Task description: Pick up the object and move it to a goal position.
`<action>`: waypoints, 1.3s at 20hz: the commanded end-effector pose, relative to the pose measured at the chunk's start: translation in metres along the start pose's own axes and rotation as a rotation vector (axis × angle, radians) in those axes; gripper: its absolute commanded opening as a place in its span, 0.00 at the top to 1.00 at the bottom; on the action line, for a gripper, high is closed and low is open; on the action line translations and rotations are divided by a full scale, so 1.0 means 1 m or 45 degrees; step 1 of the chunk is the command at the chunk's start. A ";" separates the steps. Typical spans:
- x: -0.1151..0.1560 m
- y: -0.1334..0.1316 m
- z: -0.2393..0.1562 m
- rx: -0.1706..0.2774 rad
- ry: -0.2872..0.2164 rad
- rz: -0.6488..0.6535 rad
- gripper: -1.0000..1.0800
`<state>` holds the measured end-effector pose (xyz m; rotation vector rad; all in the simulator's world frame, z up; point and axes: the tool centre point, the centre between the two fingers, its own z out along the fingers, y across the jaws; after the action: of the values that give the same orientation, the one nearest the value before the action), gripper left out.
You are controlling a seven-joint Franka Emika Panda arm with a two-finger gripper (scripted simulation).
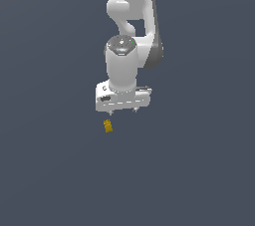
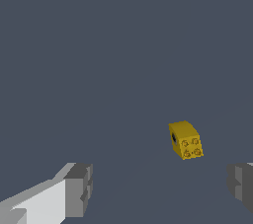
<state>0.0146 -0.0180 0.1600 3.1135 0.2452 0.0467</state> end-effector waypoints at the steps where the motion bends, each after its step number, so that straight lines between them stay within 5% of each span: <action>1: -0.002 0.012 0.013 0.003 -0.006 -0.036 0.04; 13: -0.015 0.064 0.075 0.024 -0.029 -0.210 0.04; 26: -0.019 0.076 0.092 0.029 -0.034 -0.245 0.04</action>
<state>0.0103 -0.0973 0.0713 3.0932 0.5464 0.0000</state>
